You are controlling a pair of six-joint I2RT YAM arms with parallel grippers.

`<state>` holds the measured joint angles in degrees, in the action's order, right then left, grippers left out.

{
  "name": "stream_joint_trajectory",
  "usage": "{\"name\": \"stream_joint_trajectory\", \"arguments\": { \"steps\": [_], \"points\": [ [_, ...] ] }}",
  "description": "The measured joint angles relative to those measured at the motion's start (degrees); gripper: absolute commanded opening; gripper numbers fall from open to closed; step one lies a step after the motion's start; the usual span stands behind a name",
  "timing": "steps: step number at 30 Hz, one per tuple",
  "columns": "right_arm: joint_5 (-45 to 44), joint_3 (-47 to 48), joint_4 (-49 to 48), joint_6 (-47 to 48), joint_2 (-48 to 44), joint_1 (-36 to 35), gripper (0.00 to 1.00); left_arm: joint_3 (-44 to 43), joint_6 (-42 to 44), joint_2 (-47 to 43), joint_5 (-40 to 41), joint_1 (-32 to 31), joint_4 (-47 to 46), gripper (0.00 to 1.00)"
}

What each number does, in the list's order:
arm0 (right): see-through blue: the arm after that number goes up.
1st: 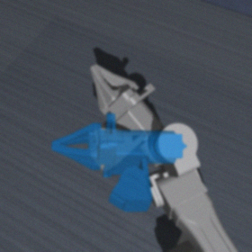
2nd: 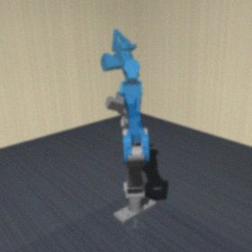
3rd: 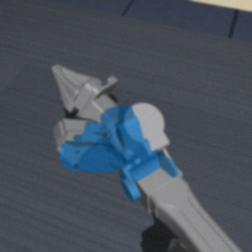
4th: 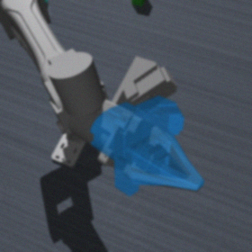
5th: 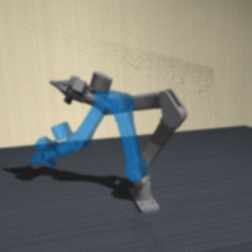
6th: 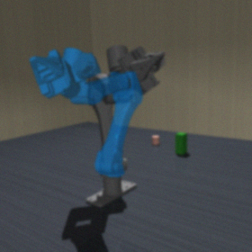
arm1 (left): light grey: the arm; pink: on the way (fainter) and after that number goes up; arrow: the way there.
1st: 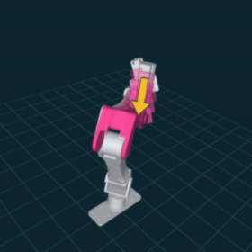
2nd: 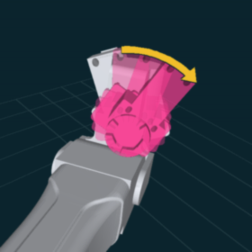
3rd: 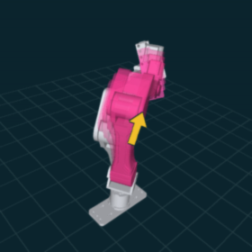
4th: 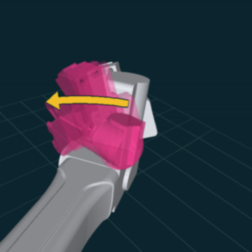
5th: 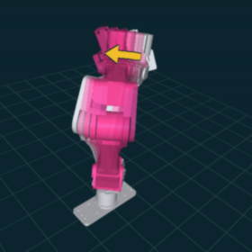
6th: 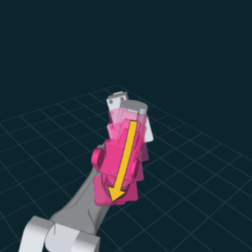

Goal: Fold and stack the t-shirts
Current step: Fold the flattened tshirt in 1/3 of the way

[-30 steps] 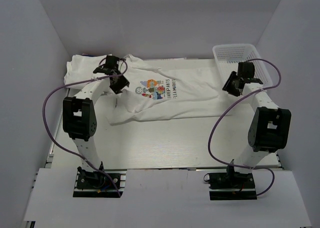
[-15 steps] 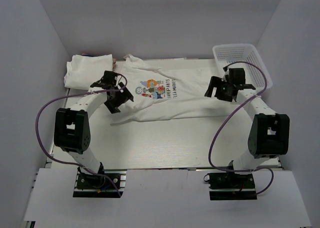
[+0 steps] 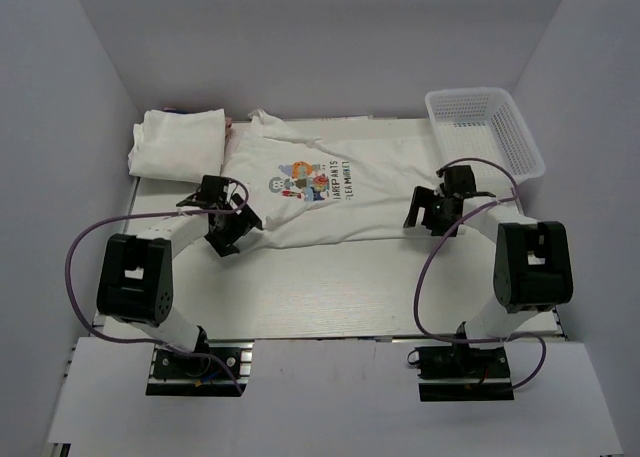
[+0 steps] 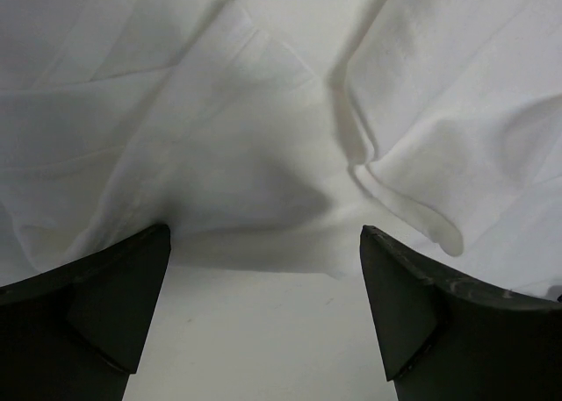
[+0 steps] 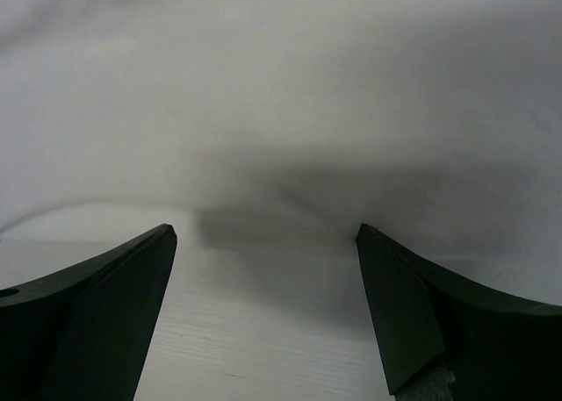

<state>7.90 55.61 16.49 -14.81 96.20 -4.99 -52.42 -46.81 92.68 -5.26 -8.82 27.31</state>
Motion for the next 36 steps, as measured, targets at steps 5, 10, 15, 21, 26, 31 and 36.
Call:
{"name": "stream_joint_trajectory", "arguments": {
  "steps": [5,10,15,21,26,31,36],
  "points": [
    [0.0,-9.77,-0.11,-3.04,-8.94,-0.02,0.9,8.28,-2.1,-9.35,2.36,0.26,4.11,1.0],
    [0.42,-17.94,3.48,-5.57,-19.41,-0.74,0.9,10.4,-4.09,-15.76,6.25,0.52,17.46,1.0],
    [0.35,-21.18,13.88,-4.37,-31.19,-1.77,0.9,8.5,-4.61,-26.71,4.72,0.17,22.93,1.0],
    [0.35,-17.35,17.07,-2.75,-35.1,-2.23,0.9,4.33,-3.54,-27.65,-6.99,-0.39,13.6,1.0],
    [1.14,-14.97,16.83,-2.64,-35.12,-2.23,0.9,3.52,-1.99,-15.76,-12.55,-1.84,6.88,1.0],
    [0.55,-14.78,17.14,-2.49,-35.04,-2.23,0.9,-0.13,1.11,-8.68,-13.38,-4.22,5.38,0.98],
    [-2.16,-14.78,18.1,-2.51,-35.12,-2.21,0.9,-5.75,4.63,-3.63,-9.99,-7.28,6.86,0.73]
  ]
}}
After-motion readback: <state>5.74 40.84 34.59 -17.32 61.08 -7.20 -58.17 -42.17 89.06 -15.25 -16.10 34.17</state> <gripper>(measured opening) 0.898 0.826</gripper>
